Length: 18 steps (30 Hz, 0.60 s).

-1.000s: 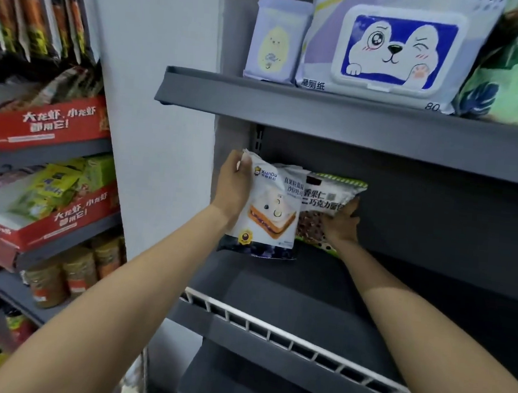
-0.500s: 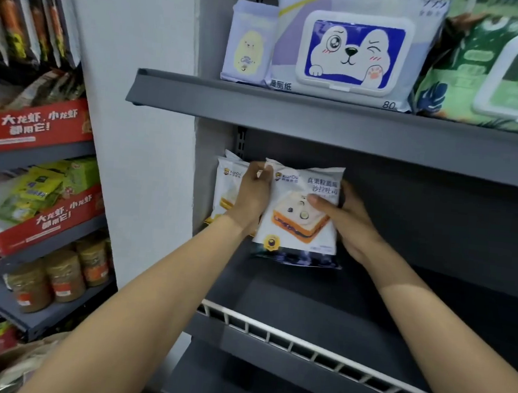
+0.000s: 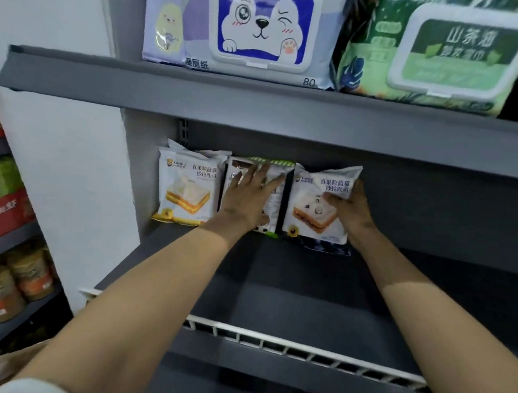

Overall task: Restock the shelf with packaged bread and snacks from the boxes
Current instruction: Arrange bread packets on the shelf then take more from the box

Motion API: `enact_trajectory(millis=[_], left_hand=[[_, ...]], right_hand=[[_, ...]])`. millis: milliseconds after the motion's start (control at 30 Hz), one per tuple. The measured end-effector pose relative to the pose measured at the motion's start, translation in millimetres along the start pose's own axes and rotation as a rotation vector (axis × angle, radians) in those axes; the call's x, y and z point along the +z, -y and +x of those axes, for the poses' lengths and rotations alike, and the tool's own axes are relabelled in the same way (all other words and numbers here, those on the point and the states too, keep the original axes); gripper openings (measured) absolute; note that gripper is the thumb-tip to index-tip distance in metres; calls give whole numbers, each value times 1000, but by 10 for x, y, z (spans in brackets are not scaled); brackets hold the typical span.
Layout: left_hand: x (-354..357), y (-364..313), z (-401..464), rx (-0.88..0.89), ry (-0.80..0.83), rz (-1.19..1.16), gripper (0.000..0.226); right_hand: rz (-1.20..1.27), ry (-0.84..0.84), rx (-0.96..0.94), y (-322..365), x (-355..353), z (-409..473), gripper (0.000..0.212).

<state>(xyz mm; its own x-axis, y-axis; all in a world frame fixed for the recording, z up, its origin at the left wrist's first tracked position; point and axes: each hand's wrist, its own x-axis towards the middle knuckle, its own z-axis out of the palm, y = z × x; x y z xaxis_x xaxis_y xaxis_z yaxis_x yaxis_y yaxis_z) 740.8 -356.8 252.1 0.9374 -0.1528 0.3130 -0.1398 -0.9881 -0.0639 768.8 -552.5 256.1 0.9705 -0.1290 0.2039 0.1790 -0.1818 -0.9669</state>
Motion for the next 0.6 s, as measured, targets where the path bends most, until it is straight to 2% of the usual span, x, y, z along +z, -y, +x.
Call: enact_trajectory(millis=[67,167,200,267,333,433,500,533,600], left_hand=[[52,-20,41,7,36,-26,95],[105,-50,53,-4,45,-39,94],[100,-62,49,-10,41,-46,93],[99,-70,53,-22,36,-68,92],[97,-74,57,-29,20,-92,91],[60,-107,22,-34,-32,-113,81],[-22,-137,-58,-47,-43,-127,73],[-75,-148,-120,-52,-42,-125,68],[-176,-139,-277,-80,-56,-124,57]], right_hand=[[-62,12,-7,-74,24,48,58],[-457,-156,-111,-177,56,62,99],[-621,-210,-173,-183,65,29,105],[-945,-237,-345,-193,95,-33,93],[-1122,-178,-520,-179,129,-57,76],[-1200,17,-531,-113,164,-109,80],[-1153,66,-497,-35,191,-182,87],[-1100,80,-495,10,209,-243,85],[-1006,143,-526,116,247,-396,69]])
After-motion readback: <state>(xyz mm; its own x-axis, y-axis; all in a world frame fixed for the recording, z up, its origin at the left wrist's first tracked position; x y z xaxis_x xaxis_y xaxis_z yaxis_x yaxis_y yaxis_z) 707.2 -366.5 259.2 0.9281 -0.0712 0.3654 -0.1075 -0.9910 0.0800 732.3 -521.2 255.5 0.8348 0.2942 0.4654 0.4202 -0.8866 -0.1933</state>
